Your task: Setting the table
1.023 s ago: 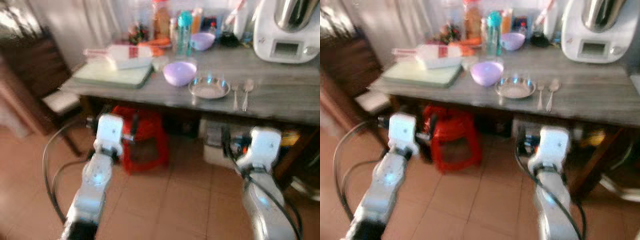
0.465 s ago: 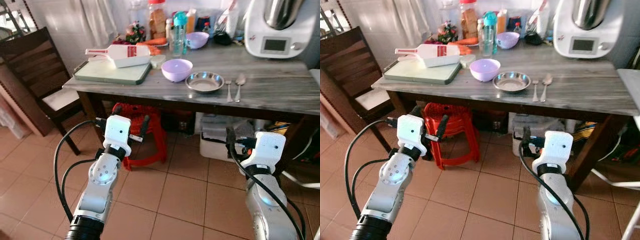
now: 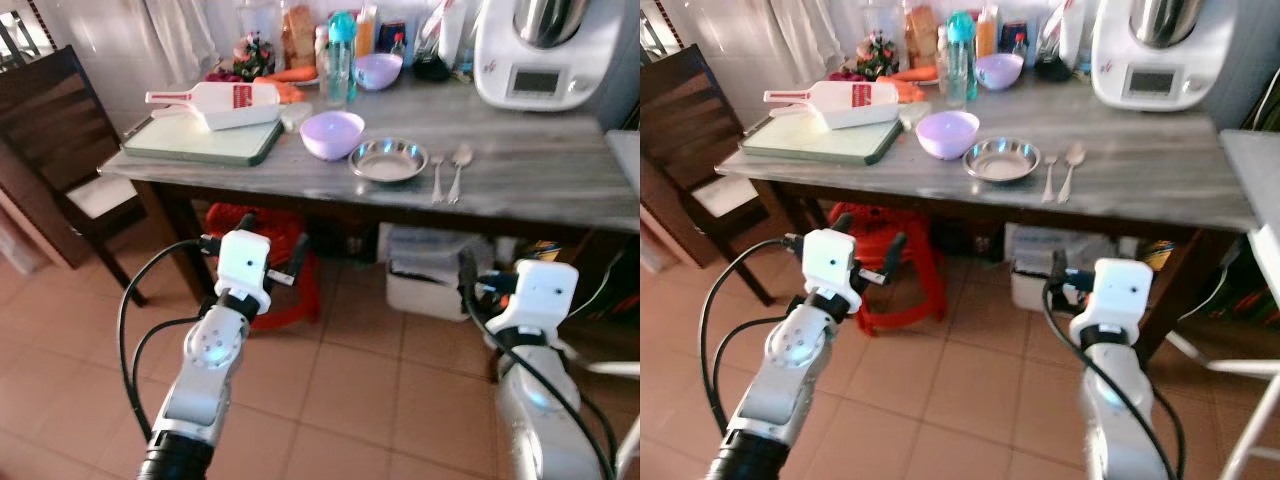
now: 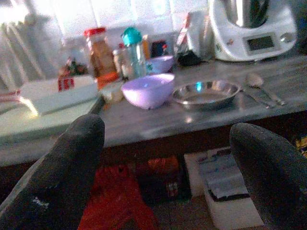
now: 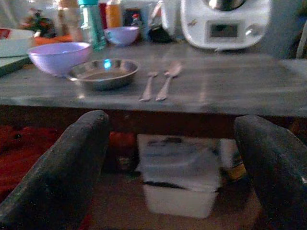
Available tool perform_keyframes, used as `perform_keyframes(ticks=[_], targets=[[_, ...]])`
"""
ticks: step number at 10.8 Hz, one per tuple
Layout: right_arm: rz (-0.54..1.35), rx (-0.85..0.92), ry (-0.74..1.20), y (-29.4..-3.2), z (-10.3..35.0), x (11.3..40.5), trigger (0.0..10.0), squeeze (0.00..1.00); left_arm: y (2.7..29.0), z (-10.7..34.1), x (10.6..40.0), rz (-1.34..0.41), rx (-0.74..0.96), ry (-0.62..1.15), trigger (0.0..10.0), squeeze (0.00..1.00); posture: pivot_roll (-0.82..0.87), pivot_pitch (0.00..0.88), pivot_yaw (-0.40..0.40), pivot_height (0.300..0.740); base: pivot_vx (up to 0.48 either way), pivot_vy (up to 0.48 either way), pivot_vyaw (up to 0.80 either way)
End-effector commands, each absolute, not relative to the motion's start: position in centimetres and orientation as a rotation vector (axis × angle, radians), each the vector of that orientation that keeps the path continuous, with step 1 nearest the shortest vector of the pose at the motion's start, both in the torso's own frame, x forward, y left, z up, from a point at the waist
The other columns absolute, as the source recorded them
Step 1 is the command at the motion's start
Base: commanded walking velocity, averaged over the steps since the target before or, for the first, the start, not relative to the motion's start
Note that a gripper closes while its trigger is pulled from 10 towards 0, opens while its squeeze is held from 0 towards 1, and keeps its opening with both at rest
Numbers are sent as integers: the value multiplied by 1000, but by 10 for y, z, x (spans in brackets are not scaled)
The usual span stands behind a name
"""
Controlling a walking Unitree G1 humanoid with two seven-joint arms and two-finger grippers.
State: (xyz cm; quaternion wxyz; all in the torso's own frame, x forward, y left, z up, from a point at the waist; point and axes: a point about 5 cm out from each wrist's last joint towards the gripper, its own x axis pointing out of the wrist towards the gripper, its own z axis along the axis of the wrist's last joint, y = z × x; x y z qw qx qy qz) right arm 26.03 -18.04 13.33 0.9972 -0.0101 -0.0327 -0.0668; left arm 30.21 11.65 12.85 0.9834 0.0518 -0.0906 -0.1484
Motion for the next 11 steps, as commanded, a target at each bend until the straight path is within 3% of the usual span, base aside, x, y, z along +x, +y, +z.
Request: perform_keyframes(ticks=[1, 3, 6, 11], targets=[[-134, -23, -65, -181, 134, 258, 10000, 0, 118, 128, 301, -309, 107, -173, 10000, 0, -17, 0, 88, 740, 0, -368, 0], [-136, -24, -56, -182, 132, 255, 10000, 0, 119, 125, 299, -317, 110, -163, 10000, 0, -18, 0, 87, 740, 0, -369, -228], [-132, -23, -50, -182, 131, 253, 10000, 0, 119, 124, 298, -330, 109, -155, 10000, 0, -18, 0, 85, 740, 0, -368, -733], [-120, -24, -50, -180, 130, 252, 10000, 0, 115, 123, 296, -344, 99, -149, 10000, 0, -17, 0, 86, 740, 0, -370, 0]])
